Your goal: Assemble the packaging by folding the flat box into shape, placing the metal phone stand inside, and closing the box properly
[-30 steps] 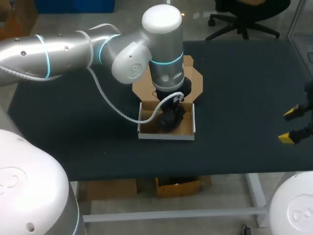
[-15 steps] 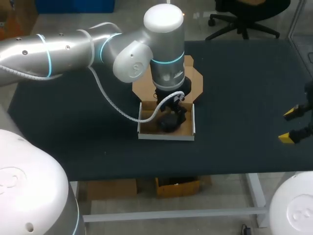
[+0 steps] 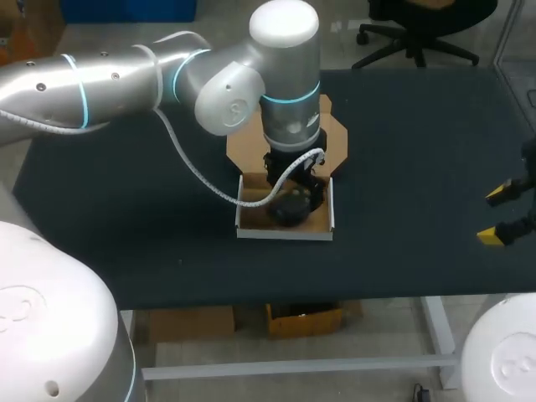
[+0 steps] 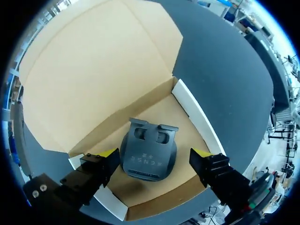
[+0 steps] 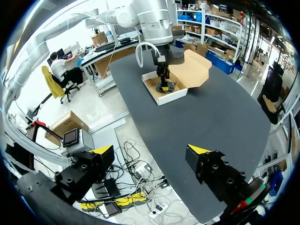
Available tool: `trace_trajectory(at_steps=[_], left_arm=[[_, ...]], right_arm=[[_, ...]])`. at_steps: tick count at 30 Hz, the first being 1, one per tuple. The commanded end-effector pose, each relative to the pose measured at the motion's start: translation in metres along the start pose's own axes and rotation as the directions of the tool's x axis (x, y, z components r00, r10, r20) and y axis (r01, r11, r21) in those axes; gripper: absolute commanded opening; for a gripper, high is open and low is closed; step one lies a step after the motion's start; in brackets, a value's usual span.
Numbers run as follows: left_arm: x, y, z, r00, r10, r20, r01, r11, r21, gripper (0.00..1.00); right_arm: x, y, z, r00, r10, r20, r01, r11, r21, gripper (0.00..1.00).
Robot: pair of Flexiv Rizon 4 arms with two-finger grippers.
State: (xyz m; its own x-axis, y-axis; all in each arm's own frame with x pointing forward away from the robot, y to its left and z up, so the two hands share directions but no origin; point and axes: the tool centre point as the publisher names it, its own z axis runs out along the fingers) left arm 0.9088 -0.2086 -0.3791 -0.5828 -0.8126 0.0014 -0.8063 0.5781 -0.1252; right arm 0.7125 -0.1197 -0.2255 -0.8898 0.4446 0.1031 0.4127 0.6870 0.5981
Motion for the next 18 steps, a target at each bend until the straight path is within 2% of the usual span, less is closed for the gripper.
trace_trajectory(at_steps=[1,2,6,14,18], left_arm=[[0.008,0.006,-0.006,0.998,-0.055,0.026,0.055,0.998,0.008,1.0],[0.009,0.007,-0.006,0.996,-0.077,0.043,0.076,0.997,0.007,1.0],[0.013,0.01,-0.003,0.991,-0.13,0.012,0.13,0.991,0.016,1.0],[0.02,0.015,-0.005,0.971,-0.235,0.039,0.234,0.972,0.029,1.0],[0.02,0.017,-0.008,0.967,-0.248,0.05,0.248,0.969,0.015,1.0]], right_arm=[[0.0,-0.001,-0.001,1.0,-0.002,0.0,0.002,1.0,-0.003,1.0],[0.0,-0.001,-0.001,1.0,-0.002,0.0,0.002,1.0,-0.003,1.0],[0.0,-0.001,-0.001,1.0,-0.002,0.0,0.002,1.0,-0.003,1.0],[0.0,-0.001,-0.001,1.0,-0.002,0.0,0.002,1.0,-0.003,1.0],[0.0,-0.001,-0.001,1.0,-0.002,0.0,0.002,1.0,-0.003,1.0]])
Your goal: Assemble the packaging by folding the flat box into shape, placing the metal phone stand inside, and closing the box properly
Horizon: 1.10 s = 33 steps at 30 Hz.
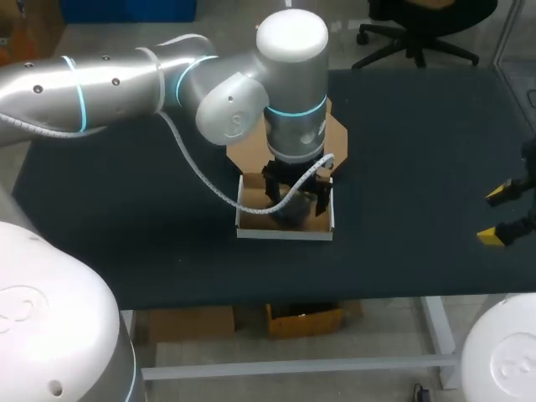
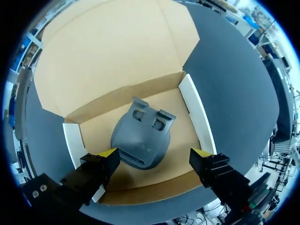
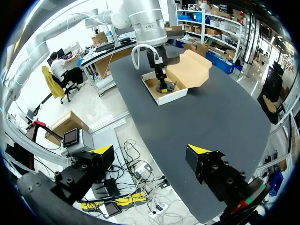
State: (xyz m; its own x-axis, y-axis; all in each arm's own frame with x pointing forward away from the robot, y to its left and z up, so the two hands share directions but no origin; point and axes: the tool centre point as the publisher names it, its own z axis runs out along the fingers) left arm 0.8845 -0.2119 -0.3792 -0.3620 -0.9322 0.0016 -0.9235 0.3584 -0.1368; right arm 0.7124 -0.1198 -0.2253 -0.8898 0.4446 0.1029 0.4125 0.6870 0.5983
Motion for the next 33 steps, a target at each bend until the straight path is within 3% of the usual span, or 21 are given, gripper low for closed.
trace_trajectory(at_steps=[1,28,33], left_arm=[[0.0033,-0.0002,-0.0055,1.0,-0.001,0.019,0.001,1.0,-0.001,1.0],[0.0034,-0.0003,-0.0053,1.0,0.002,0.016,-0.002,1.0,-0.001,1.0],[0.0062,-0.0012,-0.0018,0.998,-0.031,0.048,0.032,0.999,-0.014,1.0]], right_arm=[[0.0001,-0.0005,-0.0006,1.0,-0.002,0.0,0.002,1.0,-0.003,1.0],[-0.0017,0.0016,-0.0001,1.0,-0.008,-0.002,0.008,1.0,-0.004,1.0],[-0.0032,0.0041,-0.0007,1.0,-0.017,-0.004,0.017,1.0,-0.001,1.0]])
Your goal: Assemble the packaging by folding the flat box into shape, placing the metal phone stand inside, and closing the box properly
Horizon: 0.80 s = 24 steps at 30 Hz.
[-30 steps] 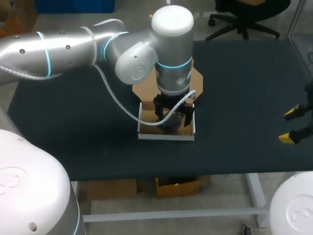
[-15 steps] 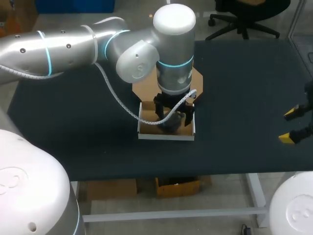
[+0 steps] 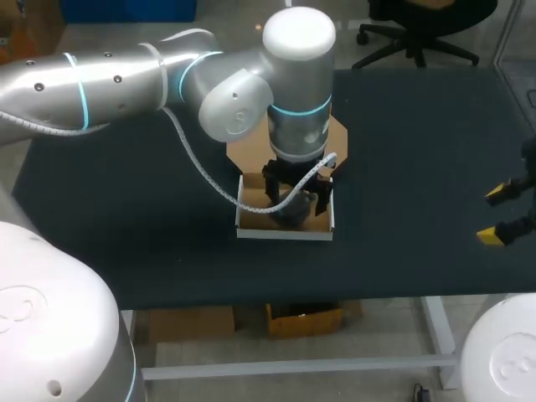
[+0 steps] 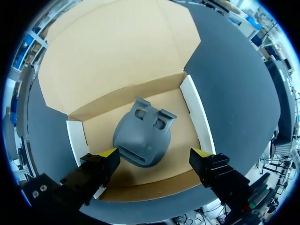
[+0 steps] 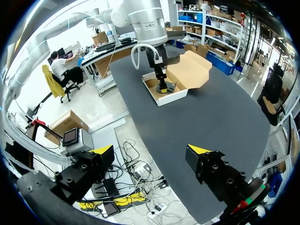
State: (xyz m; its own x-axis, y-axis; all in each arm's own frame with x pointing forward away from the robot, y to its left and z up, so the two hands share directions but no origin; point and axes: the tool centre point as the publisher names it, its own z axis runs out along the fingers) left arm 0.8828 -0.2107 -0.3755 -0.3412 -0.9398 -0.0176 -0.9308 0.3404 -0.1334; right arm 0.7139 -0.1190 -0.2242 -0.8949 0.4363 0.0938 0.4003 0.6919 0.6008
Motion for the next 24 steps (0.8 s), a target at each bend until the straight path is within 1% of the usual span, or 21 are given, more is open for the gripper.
trace_trajectory(at_steps=[1,7,13,16,24], left_arm=[[0.007,-0.003,0.002,1.0,-0.014,0.025,0.014,1.0,-0.012,1.0],[0.008,0.0,0.008,0.998,-0.059,0.018,0.059,0.998,-0.029,1.0],[0.008,0.006,0.01,0.997,-0.08,0.01,0.081,0.996,-0.03,1.0],[0.007,0.008,0.011,0.996,-0.086,0.01,0.086,0.996,-0.031,1.0],[0.003,0.013,0.01,0.994,-0.105,0.01,0.105,0.994,-0.027,1.0]], right_arm=[[-0.003,0.003,-0.001,1.0,-0.011,-0.006,0.011,1.0,0.0,1.0],[-0.008,0.007,-0.005,0.999,-0.052,-0.012,0.052,0.999,0.011,1.0],[-0.01,0.008,-0.007,0.997,-0.077,-0.013,0.077,0.997,0.014,1.0],[-0.011,0.006,-0.005,0.997,-0.076,-0.012,0.077,0.997,0.009,1.0],[-0.005,-0.001,0.001,0.999,-0.043,-0.002,0.043,0.999,-0.01,1.0]])
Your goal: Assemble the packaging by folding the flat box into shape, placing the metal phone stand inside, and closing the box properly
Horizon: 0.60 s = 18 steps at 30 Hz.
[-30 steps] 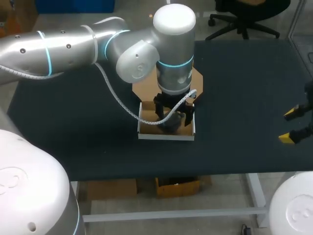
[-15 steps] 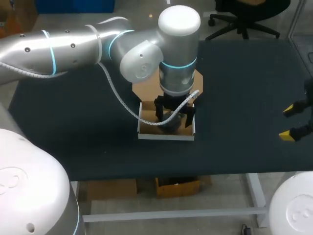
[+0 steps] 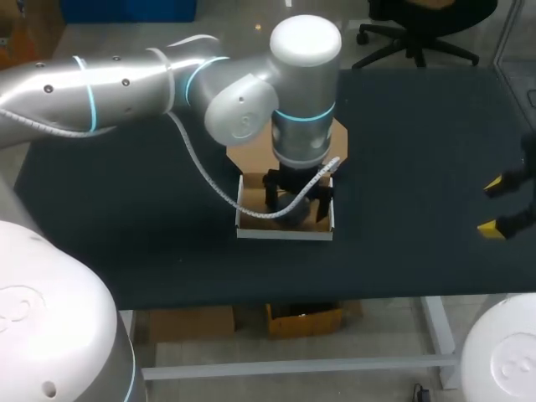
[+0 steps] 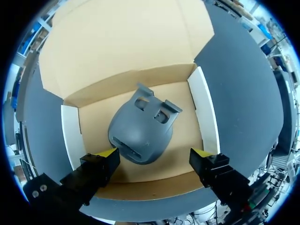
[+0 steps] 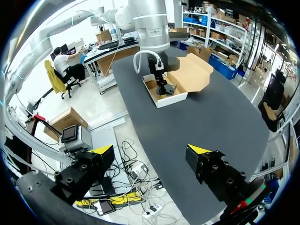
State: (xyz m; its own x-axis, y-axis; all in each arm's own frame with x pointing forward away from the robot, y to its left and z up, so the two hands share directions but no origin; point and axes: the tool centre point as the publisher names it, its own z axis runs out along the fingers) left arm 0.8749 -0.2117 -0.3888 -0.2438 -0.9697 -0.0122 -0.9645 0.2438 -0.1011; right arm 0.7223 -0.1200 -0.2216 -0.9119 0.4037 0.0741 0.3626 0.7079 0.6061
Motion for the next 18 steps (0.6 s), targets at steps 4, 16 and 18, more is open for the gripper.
trace_trajectory(at_steps=[4,16,18], left_arm=[[-0.002,0.005,-0.002,1.0,-0.008,0.007,0.008,1.0,0.001,1.0],[0.002,0.019,0.002,0.999,-0.044,0.009,0.044,0.998,-0.049,1.0],[0.003,0.022,0.002,0.999,-0.052,0.004,0.052,0.997,-0.057,1.0]], right_arm=[[0.004,-0.007,0.004,1.0,-0.002,0.001,0.002,1.0,-0.009,1.0],[0.003,-0.008,0.004,1.0,0.001,0.0,-0.001,1.0,-0.011,1.0],[0.003,-0.008,0.004,1.0,0.001,0.0,-0.001,1.0,-0.011,1.0]])
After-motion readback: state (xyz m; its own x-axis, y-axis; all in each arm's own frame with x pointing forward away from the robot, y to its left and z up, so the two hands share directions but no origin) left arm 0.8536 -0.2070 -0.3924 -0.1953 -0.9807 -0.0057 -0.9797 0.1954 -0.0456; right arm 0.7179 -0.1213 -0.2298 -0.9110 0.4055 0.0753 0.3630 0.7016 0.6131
